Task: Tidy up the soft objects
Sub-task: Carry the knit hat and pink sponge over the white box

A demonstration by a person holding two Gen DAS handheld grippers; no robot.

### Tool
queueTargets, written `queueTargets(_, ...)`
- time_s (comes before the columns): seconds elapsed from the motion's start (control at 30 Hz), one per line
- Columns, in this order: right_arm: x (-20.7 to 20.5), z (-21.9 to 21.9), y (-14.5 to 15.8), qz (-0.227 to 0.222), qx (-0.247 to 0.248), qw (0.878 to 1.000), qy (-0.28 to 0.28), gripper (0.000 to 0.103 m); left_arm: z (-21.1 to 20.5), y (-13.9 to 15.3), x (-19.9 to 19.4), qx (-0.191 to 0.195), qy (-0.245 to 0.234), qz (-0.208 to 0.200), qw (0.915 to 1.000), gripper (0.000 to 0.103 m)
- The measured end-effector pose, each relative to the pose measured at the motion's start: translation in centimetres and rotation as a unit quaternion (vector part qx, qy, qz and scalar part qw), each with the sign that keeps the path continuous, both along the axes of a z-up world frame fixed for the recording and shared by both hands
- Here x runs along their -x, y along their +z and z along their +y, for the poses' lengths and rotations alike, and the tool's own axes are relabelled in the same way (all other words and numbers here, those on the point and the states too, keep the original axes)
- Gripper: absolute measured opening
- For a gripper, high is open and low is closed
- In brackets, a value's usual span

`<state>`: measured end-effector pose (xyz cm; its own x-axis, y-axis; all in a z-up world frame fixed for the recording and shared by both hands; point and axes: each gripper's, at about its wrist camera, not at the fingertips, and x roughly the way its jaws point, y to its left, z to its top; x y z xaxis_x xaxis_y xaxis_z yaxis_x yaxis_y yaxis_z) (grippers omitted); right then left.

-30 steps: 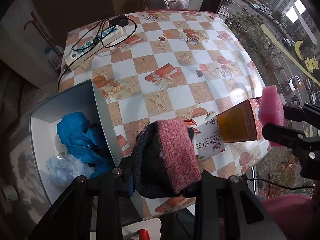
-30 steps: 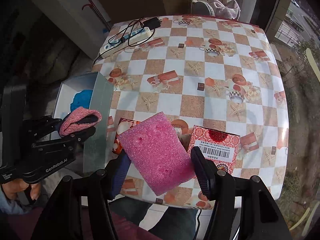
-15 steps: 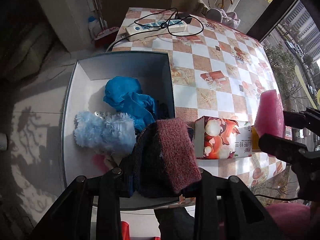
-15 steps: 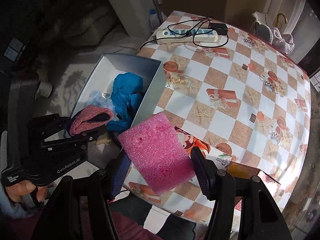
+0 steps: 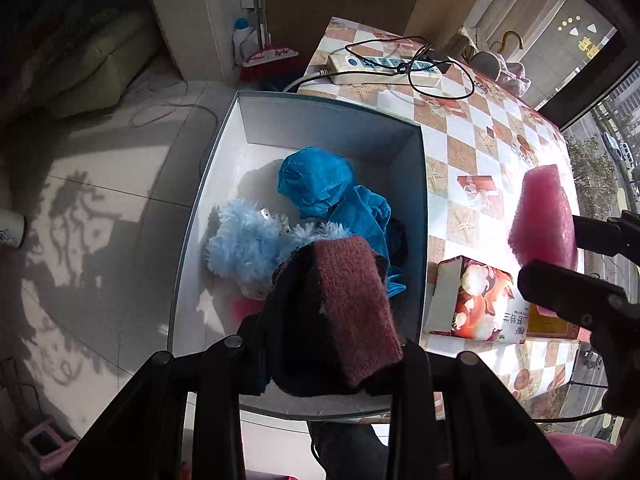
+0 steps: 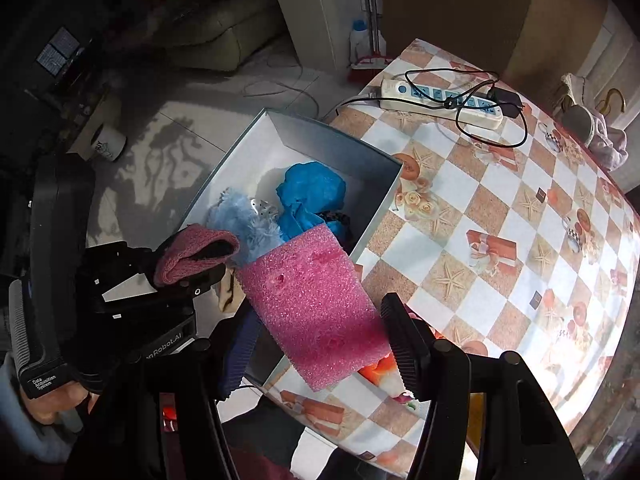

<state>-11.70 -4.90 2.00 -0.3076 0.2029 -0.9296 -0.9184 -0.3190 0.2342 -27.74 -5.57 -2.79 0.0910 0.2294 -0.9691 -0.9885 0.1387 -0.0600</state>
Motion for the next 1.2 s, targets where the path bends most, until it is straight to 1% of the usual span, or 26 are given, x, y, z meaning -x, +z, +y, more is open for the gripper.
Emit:
queueTargets(0.3,1.4,0.8,0.0,-0.003,-0.002,1.0,0.017,0.062,0.9,0.0,0.5,-0.004,0.009,0.004,0.9999,0.036)
queueTargets(0.73,1.7,2.2,-0.4,-0.015,-0.001,1.0,0.021,0.062,1.6,-0.2,0.9,-0.006,0.017,0.004,0.9998,0.036)
queueTargets(1.2,2.7,4.2,-1.3,-0.024,0.002,0.999,0.027,0.062,4.0,-0.8,1.4,-0.005,0.025,0.018,0.9995,0.037)
